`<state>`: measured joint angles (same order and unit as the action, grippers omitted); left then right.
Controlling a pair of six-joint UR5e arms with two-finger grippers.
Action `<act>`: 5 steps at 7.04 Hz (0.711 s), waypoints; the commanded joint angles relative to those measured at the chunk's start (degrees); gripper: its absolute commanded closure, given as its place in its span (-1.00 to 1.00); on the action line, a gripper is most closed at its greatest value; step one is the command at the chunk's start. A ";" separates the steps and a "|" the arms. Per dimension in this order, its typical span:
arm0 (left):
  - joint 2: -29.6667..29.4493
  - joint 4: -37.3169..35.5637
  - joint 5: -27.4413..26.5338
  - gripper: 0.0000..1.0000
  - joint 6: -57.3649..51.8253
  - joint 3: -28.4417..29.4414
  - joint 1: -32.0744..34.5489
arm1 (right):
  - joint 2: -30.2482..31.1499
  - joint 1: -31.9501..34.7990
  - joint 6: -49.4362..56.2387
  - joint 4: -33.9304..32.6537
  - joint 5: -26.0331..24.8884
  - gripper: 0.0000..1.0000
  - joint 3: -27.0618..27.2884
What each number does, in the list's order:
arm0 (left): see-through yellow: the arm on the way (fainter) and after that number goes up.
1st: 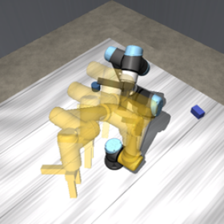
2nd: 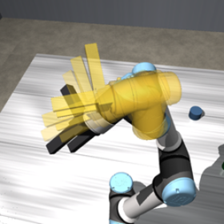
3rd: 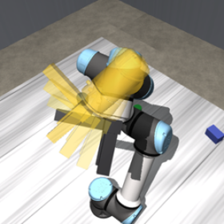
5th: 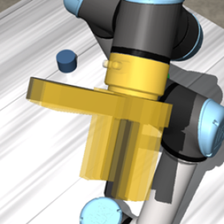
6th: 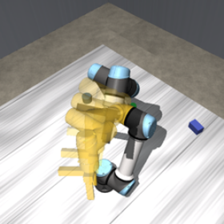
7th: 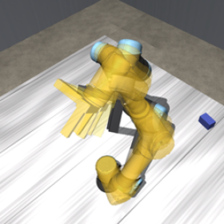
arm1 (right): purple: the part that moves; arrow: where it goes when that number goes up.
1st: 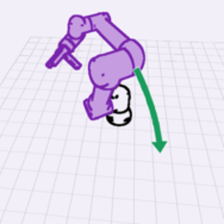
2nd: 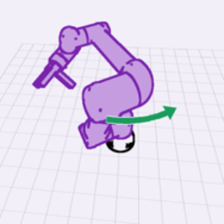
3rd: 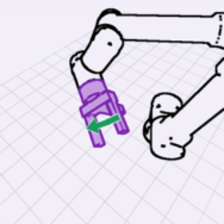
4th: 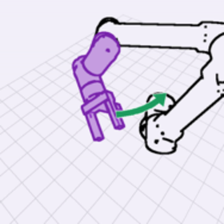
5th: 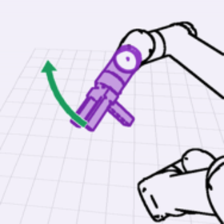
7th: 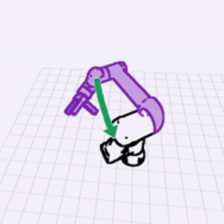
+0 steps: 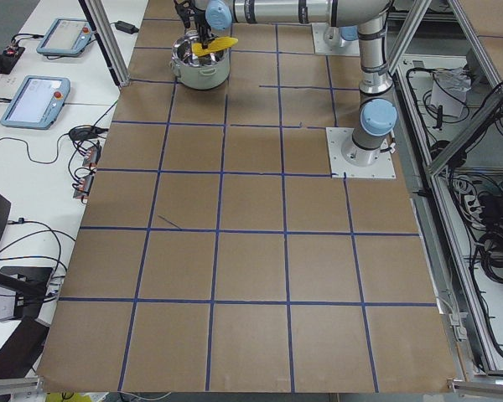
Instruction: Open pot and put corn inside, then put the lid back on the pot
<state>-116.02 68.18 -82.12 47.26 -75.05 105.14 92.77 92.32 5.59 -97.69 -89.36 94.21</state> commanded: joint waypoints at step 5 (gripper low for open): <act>-5.53 -1.65 3.45 -1.00 3.02 5.44 0.77 | 0.13 0.23 -0.14 3.55 -0.02 0.62 0.89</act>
<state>-121.12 66.46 -78.93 50.44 -69.70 105.81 92.75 92.52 5.45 -95.99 -89.33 95.04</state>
